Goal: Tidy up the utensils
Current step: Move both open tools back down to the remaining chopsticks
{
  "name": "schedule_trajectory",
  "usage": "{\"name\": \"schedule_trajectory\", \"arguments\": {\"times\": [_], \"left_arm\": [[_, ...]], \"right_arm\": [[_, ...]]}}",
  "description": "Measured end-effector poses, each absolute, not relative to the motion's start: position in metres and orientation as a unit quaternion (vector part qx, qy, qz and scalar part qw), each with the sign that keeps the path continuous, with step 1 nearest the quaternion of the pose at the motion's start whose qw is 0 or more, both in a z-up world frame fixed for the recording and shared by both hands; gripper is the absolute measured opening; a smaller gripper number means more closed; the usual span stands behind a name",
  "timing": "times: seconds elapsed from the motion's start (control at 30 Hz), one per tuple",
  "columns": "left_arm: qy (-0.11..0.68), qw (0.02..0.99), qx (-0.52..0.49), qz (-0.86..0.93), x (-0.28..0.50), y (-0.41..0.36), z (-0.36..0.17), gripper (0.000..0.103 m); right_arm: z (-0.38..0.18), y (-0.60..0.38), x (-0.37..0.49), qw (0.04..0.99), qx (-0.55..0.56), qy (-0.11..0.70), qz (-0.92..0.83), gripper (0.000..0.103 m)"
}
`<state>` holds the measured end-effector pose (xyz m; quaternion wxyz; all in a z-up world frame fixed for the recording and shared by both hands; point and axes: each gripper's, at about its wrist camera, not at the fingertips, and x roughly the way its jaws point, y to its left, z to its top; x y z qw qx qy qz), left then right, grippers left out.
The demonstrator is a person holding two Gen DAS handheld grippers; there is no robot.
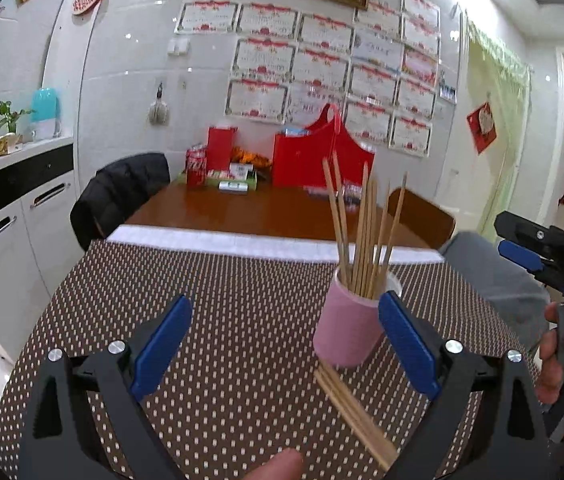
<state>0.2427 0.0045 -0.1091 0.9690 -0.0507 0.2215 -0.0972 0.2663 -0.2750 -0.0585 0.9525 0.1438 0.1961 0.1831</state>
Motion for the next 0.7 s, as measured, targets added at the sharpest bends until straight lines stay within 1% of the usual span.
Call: {"name": "schedule_trajectory", "arguments": {"times": [0.17,0.33,0.5,0.7], "left_arm": [[0.267,0.959,-0.021,-0.093,0.236,-0.014,-0.135,0.093],[0.339,0.936,0.011,-0.091,0.229,-0.041,-0.176,0.093],[0.403,0.910,0.033,-0.087,0.225,-0.065,-0.218,0.093],[0.439,0.896,0.027,-0.067,0.226,-0.074,-0.237,0.093]], "right_arm": [[-0.096,-0.278,0.278,0.932,0.159,0.256,0.202,0.097],[-0.124,-0.280,0.293,0.910,0.165,0.313,0.214,0.097],[-0.136,-0.287,0.294,0.904,0.163,0.334,0.211,0.097],[-0.139,-0.299,0.292,0.902,0.173,0.338,0.205,0.097]]}}
